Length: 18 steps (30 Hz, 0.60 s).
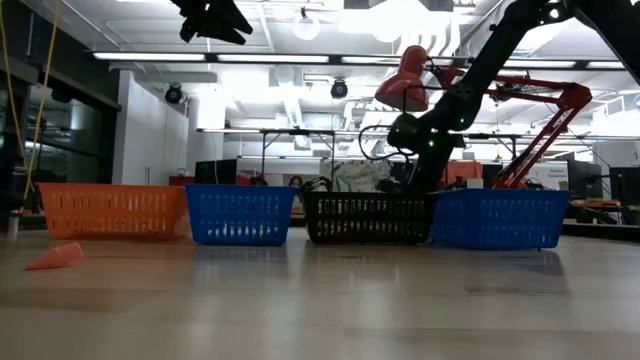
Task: Sort crayons
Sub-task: Put the blue crayon into the orange bin
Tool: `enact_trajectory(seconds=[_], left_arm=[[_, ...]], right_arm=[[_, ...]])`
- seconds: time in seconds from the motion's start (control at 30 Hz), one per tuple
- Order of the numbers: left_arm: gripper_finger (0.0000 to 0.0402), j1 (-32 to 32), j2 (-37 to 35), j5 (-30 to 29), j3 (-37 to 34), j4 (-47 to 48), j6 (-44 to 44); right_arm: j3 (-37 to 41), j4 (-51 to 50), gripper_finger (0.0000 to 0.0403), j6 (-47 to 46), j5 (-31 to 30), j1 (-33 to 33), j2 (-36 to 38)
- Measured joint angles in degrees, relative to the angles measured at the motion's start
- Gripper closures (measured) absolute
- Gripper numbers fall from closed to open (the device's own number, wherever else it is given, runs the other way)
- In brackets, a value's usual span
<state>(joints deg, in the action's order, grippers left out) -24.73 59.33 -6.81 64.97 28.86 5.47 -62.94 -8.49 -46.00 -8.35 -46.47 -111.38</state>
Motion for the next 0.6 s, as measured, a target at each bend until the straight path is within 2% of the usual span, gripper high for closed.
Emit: enact_trajectory(seconds=[0.13,0.33,0.4,0.5,0.6], left_arm=[[0.0245,0.0,0.0,0.0,0.0,0.0,0.07],[0.0245,0.0,0.0,0.0,0.0,0.0,0.0],[0.0245,0.0,0.0,0.0,0.0,0.0,0.0],[0.0245,0.02,0.0,0.0,0.0,0.0,-0.04],[0.0245,0.02,0.0,0.0,0.0,0.0,-0.04]], right_arm=[[0.02,-5.64,0.0402,2.23,-3.52,1.12,2.08],[0.07,-10.27,0.0403,9.14,-3.56,2.28,7.34],[0.06,-12.2,0.0403,12.17,-5.26,2.26,8.74],[0.06,-15.45,0.0403,13.87,-10.26,0.7,8.89],[0.0,-16.39,0.0403,13.92,-9.69,-1.48,7.91]])
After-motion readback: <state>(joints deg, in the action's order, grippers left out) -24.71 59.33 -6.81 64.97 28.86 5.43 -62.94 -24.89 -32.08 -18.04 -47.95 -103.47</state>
